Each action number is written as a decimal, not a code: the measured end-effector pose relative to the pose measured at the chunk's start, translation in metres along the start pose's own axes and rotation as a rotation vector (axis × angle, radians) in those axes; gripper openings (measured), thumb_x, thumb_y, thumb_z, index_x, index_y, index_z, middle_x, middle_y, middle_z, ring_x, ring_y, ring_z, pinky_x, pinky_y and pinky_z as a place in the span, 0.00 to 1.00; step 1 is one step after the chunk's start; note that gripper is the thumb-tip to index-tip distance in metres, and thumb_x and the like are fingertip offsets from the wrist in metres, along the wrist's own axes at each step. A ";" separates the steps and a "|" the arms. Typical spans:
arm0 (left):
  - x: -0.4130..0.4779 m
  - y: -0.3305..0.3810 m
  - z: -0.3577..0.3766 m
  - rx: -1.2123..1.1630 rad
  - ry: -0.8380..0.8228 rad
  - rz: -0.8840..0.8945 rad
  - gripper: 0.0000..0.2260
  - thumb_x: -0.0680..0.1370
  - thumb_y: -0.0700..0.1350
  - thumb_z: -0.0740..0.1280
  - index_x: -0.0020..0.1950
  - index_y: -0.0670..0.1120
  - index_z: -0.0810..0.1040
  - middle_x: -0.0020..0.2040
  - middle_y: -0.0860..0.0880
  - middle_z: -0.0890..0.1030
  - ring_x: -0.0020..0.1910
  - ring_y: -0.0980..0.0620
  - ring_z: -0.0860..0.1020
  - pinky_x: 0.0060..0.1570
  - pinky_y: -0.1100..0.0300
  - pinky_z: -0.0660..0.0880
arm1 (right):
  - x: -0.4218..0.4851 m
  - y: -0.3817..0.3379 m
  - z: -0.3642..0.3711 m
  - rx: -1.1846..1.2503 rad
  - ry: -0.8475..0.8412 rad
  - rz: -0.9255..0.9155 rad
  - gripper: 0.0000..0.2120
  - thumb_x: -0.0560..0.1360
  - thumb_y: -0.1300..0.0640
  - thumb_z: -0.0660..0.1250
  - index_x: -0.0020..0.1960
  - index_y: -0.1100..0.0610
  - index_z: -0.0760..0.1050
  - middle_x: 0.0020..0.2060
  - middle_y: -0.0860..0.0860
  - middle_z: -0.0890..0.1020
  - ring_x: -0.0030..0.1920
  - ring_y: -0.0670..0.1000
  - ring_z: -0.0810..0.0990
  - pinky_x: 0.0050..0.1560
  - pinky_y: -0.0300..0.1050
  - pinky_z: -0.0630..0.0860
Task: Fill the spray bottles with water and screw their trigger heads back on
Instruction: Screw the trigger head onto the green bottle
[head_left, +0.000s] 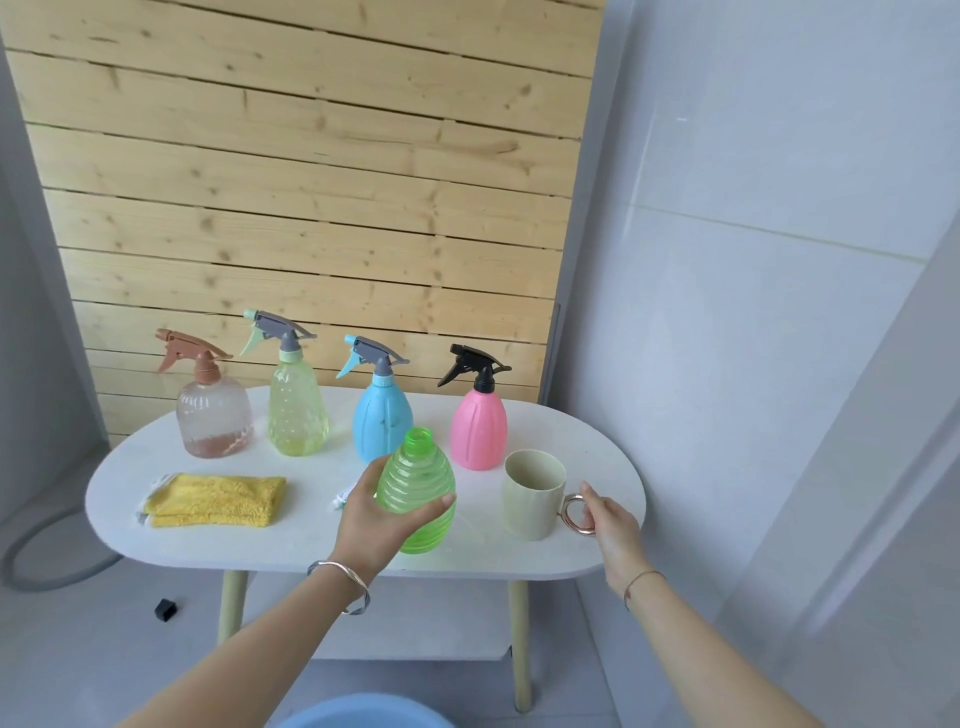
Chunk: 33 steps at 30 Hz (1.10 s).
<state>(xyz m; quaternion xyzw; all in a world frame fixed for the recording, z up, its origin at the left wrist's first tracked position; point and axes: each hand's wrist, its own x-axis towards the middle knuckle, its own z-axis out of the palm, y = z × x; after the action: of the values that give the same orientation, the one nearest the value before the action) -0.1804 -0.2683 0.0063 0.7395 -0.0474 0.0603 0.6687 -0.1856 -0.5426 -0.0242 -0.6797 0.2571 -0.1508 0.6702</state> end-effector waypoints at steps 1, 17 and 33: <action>0.000 0.000 -0.001 0.006 0.001 0.000 0.36 0.53 0.58 0.82 0.57 0.52 0.77 0.49 0.55 0.83 0.48 0.61 0.80 0.50 0.61 0.76 | -0.001 0.000 -0.001 -0.025 0.001 -0.019 0.15 0.76 0.49 0.67 0.36 0.58 0.72 0.34 0.51 0.74 0.40 0.51 0.71 0.39 0.39 0.66; 0.013 -0.011 -0.068 0.041 0.096 0.037 0.32 0.59 0.54 0.83 0.58 0.51 0.75 0.50 0.55 0.82 0.47 0.64 0.80 0.43 0.72 0.72 | -0.043 -0.035 0.131 -0.763 -0.451 -0.601 0.19 0.76 0.50 0.67 0.64 0.55 0.72 0.62 0.49 0.75 0.64 0.48 0.72 0.65 0.41 0.66; 0.037 -0.048 -0.085 0.095 0.097 0.067 0.28 0.62 0.47 0.82 0.57 0.50 0.75 0.51 0.56 0.80 0.48 0.70 0.76 0.43 0.78 0.69 | -0.021 -0.011 0.202 -0.708 -0.267 -0.479 0.10 0.75 0.53 0.66 0.52 0.59 0.78 0.45 0.54 0.80 0.46 0.56 0.77 0.45 0.45 0.72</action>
<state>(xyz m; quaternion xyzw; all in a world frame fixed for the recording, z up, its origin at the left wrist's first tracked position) -0.1383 -0.1784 -0.0272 0.7647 -0.0370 0.1206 0.6320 -0.0904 -0.3625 -0.0218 -0.9212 0.0394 -0.1153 0.3695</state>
